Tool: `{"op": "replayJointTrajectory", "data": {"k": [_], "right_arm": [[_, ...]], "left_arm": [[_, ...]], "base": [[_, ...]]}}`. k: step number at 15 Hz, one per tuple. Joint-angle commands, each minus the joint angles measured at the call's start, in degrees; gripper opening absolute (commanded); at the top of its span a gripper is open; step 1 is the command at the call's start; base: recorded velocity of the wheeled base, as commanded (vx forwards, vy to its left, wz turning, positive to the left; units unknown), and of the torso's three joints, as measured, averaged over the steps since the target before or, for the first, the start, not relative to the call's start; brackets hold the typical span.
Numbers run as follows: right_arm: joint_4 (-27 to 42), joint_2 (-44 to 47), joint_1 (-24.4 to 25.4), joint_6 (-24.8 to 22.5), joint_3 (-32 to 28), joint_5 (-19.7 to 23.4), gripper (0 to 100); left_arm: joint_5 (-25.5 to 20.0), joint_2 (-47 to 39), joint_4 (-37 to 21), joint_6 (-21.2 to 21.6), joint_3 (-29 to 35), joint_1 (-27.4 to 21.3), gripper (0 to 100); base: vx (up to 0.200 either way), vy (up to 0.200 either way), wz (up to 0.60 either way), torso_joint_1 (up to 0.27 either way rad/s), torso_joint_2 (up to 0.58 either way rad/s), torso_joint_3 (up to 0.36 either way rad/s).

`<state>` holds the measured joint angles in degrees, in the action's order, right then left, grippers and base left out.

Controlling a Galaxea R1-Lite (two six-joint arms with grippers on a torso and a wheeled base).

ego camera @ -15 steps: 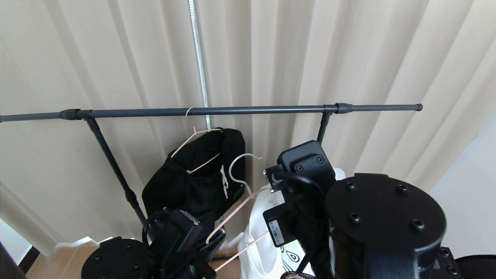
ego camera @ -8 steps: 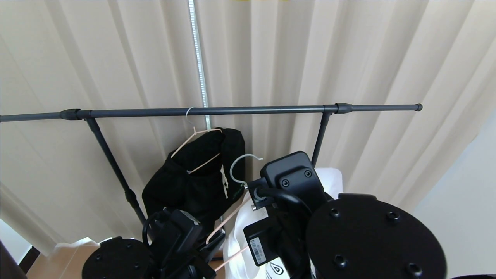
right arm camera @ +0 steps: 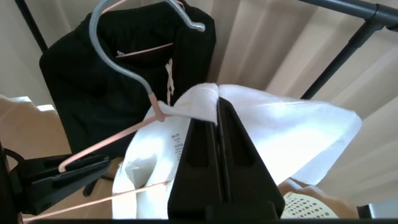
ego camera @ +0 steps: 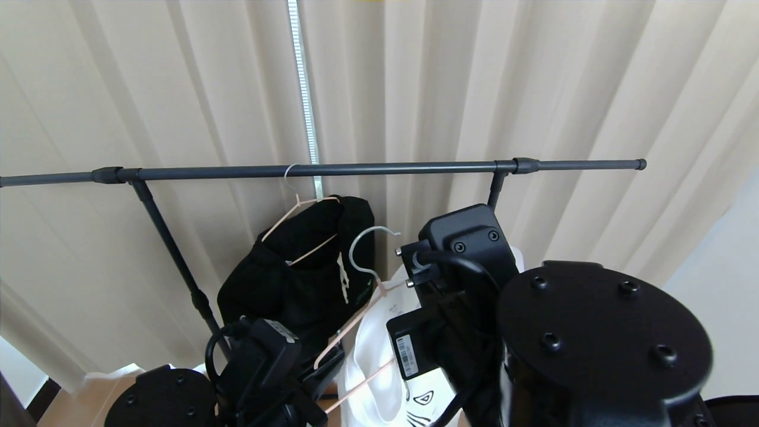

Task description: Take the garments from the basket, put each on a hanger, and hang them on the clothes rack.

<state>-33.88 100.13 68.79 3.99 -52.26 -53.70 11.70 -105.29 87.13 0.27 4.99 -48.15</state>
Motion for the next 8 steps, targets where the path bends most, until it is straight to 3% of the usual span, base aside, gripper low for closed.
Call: {"op": "replayJointTrajectory", "data": {"k": [1, 5, 6, 8], "right_arm": [[-0.05, 0.15, -0.06, 0.06, -0.47, 0.0, 0], [-0.14, 0.41, -0.15, 0.14, -0.91, 0.17, 0], [-0.49, 0.33, -0.32, 0.14, -0.91, 0.44, 100], [-1.72, 0.24, -1.38, -0.12, -0.74, 0.35, 100]], "left_arm": [[-0.1, -0.09, 0.85, -0.09, -0.42, -0.1, 0], [-0.19, -0.53, 2.87, 0.0, -1.38, -0.19, 0], [-0.19, -0.53, 2.87, 0.0, -1.47, -0.27, 0], [-0.19, -0.53, 2.87, 0.08, -1.56, -0.27, 0]], "base": [[0.0, 0.0, 0.0, 0.0, 0.0, 0.0], [0.0, 0.0, 0.0, 0.0, 0.0, 0.0], [0.0, 0.0, 0.0, 0.0, 0.0, 0.0], [0.0, 0.0, 0.0, 0.0, 0.0, 0.0]]}}
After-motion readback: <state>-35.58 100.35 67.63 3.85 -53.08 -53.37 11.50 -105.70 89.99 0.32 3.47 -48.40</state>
